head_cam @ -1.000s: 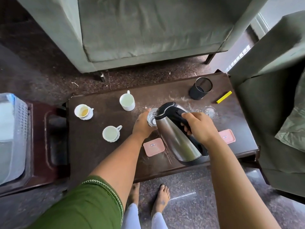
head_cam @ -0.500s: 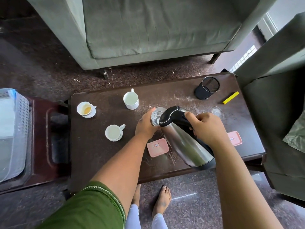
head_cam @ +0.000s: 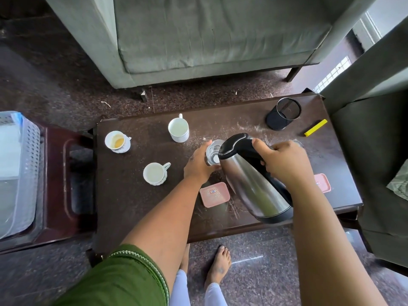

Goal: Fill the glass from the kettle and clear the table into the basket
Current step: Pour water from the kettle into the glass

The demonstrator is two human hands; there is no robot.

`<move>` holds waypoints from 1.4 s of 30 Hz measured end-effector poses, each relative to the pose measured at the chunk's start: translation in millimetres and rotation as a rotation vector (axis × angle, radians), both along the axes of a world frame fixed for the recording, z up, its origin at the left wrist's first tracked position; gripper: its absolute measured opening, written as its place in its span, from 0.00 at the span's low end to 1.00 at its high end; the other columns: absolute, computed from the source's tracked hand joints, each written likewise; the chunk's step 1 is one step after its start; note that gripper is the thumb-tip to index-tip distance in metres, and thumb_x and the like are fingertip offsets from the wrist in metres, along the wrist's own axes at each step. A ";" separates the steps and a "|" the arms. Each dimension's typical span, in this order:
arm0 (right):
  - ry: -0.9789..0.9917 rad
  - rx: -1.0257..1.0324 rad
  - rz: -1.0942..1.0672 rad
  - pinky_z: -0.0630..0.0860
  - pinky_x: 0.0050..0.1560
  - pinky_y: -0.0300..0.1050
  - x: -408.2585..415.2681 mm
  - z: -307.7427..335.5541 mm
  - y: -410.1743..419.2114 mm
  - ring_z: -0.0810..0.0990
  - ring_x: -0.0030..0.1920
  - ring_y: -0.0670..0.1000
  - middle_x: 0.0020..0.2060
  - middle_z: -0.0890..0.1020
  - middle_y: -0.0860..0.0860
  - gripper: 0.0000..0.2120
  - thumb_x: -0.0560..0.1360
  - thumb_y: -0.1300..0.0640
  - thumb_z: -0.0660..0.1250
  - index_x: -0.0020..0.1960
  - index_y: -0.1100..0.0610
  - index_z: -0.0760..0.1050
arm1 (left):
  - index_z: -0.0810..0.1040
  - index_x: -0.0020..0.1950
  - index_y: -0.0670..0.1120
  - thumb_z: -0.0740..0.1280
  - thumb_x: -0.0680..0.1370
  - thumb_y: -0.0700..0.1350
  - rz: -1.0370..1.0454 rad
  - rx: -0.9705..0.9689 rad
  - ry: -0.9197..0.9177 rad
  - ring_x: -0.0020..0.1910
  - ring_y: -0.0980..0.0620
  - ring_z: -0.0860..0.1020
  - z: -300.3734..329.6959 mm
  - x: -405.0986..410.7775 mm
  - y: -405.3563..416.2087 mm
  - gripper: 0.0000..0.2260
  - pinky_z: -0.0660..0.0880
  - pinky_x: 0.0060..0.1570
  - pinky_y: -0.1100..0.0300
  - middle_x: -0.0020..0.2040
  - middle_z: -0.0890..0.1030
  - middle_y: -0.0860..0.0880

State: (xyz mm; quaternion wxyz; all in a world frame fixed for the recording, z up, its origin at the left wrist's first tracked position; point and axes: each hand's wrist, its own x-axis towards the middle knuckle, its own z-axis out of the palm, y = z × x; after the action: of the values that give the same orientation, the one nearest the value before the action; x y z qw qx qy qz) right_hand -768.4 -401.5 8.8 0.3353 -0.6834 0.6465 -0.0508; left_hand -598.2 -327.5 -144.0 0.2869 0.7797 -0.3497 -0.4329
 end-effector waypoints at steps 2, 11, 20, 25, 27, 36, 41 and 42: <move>0.012 -0.003 -0.005 0.76 0.36 0.48 0.9 1.0 -2.4 0.80 0.31 0.57 0.21 0.78 0.55 0.33 0.61 0.29 0.57 0.26 0.60 0.77 | 0.63 0.73 0.60 0.75 0.69 0.48 0.005 0.002 -0.003 0.64 0.45 0.75 -0.8 -0.3 0.4 0.36 0.72 0.63 0.43 0.70 0.72 0.51; 0.084 0.050 0.006 0.78 0.39 0.49 15.2 9.6 -12.3 0.81 0.33 0.56 0.23 0.80 0.54 0.32 0.64 0.31 0.60 0.32 0.62 0.79 | 0.63 0.72 0.62 0.76 0.68 0.50 0.014 0.007 0.010 0.64 0.46 0.76 -1.5 0.3 0.5 0.36 0.72 0.63 0.43 0.70 0.71 0.53; 0.149 0.093 0.053 0.68 0.29 0.42 29.4 21.0 -22.9 0.74 0.16 0.45 0.14 0.75 0.45 0.27 0.67 0.34 0.61 0.29 0.58 0.75 | 0.63 0.73 0.60 0.75 0.70 0.50 0.007 -0.003 0.015 0.65 0.45 0.75 -2.6 1.7 1.1 0.36 0.71 0.64 0.41 0.71 0.70 0.52; 0.153 0.085 0.066 0.65 0.26 0.39 32.1 26.2 -27.0 0.72 0.14 0.44 0.14 0.74 0.46 0.26 0.67 0.34 0.62 0.26 0.57 0.75 | 0.62 0.73 0.62 0.75 0.70 0.50 0.009 0.002 0.003 0.64 0.45 0.75 -2.7 1.1 2.5 0.36 0.71 0.63 0.41 0.71 0.71 0.53; 0.157 0.091 0.074 0.65 0.25 0.39 32.7 27.3 -28.3 0.71 0.13 0.44 0.14 0.74 0.46 0.27 0.68 0.35 0.62 0.26 0.57 0.75 | 0.62 0.73 0.62 0.75 0.70 0.51 0.006 0.004 0.002 0.64 0.45 0.75 -2.8 1.1 2.4 0.36 0.71 0.63 0.41 0.71 0.70 0.53; 0.157 0.135 0.063 0.67 0.27 0.40 30.3 29.1 -28.7 0.71 0.14 0.44 0.14 0.73 0.46 0.26 0.69 0.36 0.63 0.26 0.58 0.74 | 0.61 0.74 0.62 0.75 0.69 0.53 -0.008 0.019 -0.043 0.65 0.46 0.74 -2.9 2.1 1.5 0.36 0.71 0.63 0.41 0.70 0.71 0.53; 0.147 0.145 0.064 0.67 0.26 0.40 28.2 30.7 -30.3 0.70 0.13 0.45 0.14 0.73 0.47 0.26 0.69 0.37 0.64 0.26 0.59 0.74 | 0.62 0.73 0.62 0.75 0.70 0.52 -0.004 0.017 -0.049 0.65 0.47 0.74 -2.6 1.0 1.8 0.36 0.71 0.63 0.40 0.71 0.71 0.53; 0.145 0.146 0.065 0.67 0.27 0.40 27.8 30.7 -30.7 0.70 0.13 0.45 0.14 0.73 0.47 0.26 0.69 0.37 0.64 0.26 0.59 0.74 | 0.62 0.73 0.62 0.75 0.70 0.52 -0.003 0.018 -0.046 0.66 0.46 0.74 -2.5 1.0 1.3 0.36 0.71 0.63 0.40 0.71 0.70 0.53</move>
State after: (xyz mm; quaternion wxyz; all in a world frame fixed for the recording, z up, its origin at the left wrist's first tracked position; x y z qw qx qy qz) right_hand -740.6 -432.2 39.6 0.3380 -0.6798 0.6484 0.0570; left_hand -597.2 -326.2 -146.5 0.2709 0.7915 -0.3537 -0.4184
